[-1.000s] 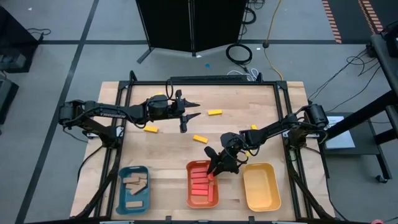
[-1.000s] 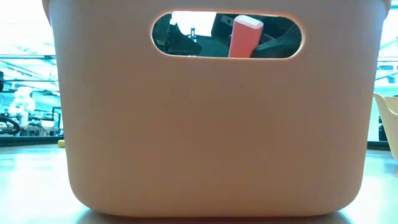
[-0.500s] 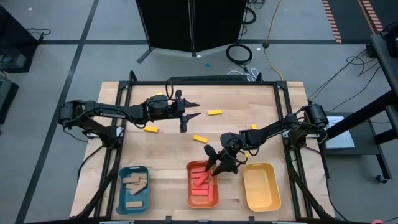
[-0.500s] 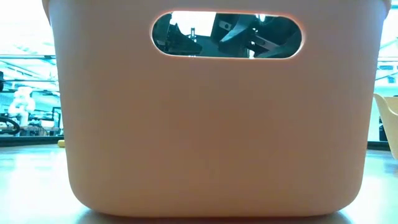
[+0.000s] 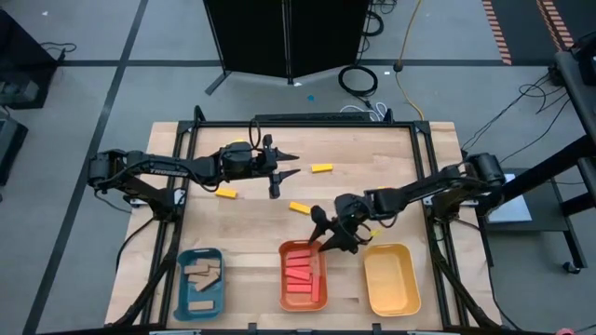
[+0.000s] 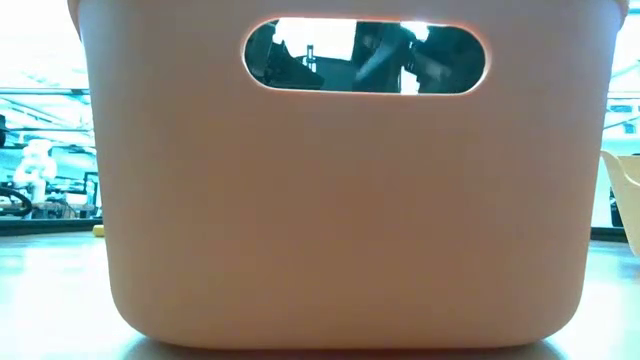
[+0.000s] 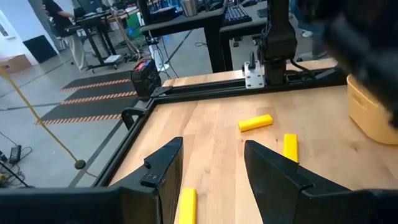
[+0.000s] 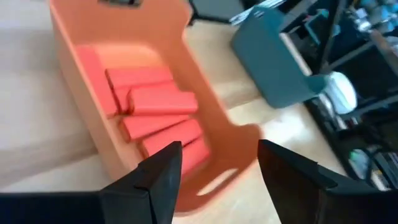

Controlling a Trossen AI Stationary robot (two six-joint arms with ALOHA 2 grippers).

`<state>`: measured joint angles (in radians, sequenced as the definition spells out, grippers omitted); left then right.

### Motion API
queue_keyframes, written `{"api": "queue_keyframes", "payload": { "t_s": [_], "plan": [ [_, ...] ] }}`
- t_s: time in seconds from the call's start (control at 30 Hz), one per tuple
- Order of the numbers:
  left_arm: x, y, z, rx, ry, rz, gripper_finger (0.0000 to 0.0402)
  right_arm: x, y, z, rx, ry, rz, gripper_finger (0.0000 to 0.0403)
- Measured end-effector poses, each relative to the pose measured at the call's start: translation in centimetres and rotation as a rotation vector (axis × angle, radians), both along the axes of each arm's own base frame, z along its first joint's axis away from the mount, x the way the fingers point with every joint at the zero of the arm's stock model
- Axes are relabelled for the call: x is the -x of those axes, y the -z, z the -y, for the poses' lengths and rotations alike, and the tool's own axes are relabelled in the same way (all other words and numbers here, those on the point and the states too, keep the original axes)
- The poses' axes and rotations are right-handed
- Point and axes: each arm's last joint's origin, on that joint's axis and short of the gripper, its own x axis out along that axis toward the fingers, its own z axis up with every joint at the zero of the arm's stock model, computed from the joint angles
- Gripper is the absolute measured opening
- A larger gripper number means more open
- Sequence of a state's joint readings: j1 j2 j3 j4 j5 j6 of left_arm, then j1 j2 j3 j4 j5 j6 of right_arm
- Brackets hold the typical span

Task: Sort blocks
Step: Put the top right yellow block into the yellow bin

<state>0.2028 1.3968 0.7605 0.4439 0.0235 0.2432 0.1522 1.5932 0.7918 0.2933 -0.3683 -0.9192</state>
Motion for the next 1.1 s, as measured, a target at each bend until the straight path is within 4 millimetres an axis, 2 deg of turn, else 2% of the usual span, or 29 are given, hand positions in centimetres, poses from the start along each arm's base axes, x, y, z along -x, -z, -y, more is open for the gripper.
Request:
{"api": "queue_keyframes", "payload": {
  "t_s": [0.17, 0.27, 0.37, 0.47, 0.6, 0.7, 0.9, 1.1],
  "plan": [
    [0.0, 0.1, 0.0, 0.003, 0.000, -0.013, 0.0169, 1.7, -3.6, 1.4, -0.143, 0.116, -0.033, 0.0204],
    [0.0, 0.1, 0.0, 0.003, -0.001, -0.013, 0.0169, 3.1, -4.9, 3.1, -0.188, 0.285, -0.097, 0.0204],
    [0.0, 0.2, 0.0, 0.004, 0.000, -0.016, 0.0169, 4.7, -5.5, 4.8, -0.199, 0.498, -0.191, 0.0204],
    [0.1, 0.3, 0.0, 0.007, -0.001, -0.026, 0.0169, 6.2, -5.3, 6.3, -0.182, 0.670, -0.287, 0.0203],
    [0.1, 0.4, 0.0, 0.011, -0.001, -0.045, 0.0169, 7.3, -4.7, 7.4, -0.303, 0.850, -0.444, 0.0204],
    [0.1, 0.4, 0.0, 0.010, -0.001, -0.044, 0.0169, 8.4, -3.8, 8.1, -0.297, 0.980, -0.579, 0.0205],
    [0.1, 0.4, 0.0, 0.011, -0.001, -0.043, 0.0169, 10.4, -3.0, 11.6, -0.357, 1.336, -0.690, 0.0203],
    [0.1, 0.4, 0.0, 0.012, -0.001, -0.042, 0.0169, 12.3, -2.6, 14.4, -0.633, 1.716, -0.759, 0.0203]
  ]
}}
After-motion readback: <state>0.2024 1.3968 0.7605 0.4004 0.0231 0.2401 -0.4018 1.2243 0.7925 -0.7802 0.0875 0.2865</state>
